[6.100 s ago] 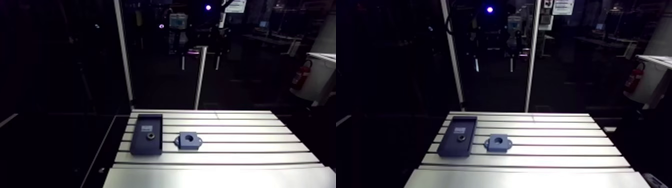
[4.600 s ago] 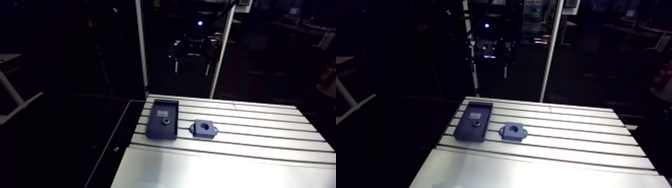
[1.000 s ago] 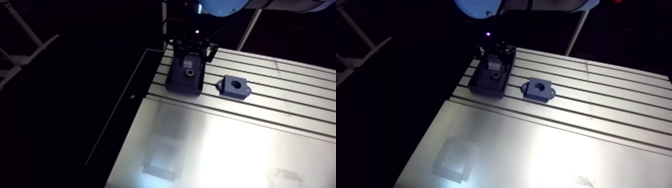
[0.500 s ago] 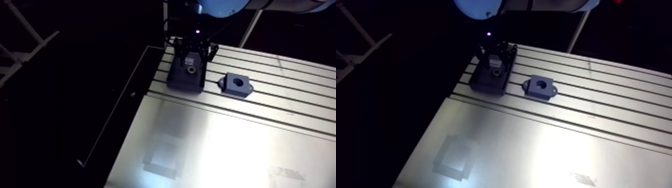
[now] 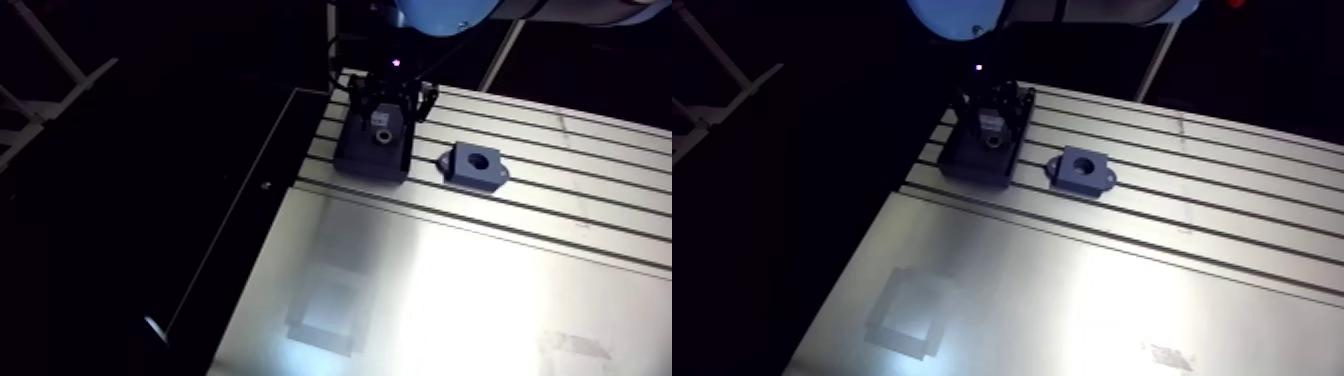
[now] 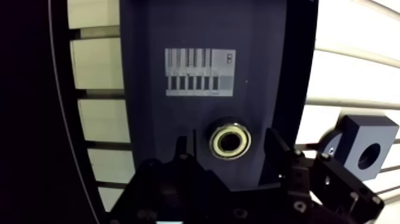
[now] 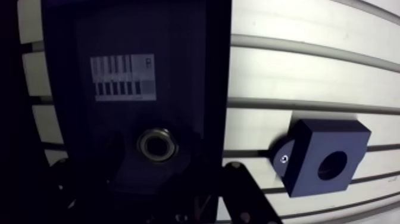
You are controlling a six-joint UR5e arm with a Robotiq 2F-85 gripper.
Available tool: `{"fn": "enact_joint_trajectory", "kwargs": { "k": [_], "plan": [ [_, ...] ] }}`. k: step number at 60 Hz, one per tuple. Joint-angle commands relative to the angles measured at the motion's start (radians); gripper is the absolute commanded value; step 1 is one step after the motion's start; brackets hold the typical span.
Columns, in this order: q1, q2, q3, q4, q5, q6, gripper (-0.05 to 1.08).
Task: Pick up the bearing and press it into the housing until flush.
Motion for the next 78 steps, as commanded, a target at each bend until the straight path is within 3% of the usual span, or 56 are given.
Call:
{"fn": "enact_joint_trajectory", "kwargs": {
  "k": [1,78],
  "plan": [
    [0.002,0.003,0.000,-0.002,0.000,0.000,0.35],
    [0.009,0.003,0.003,-0.002,-0.002,-0.002,0.50]
  ]
}}
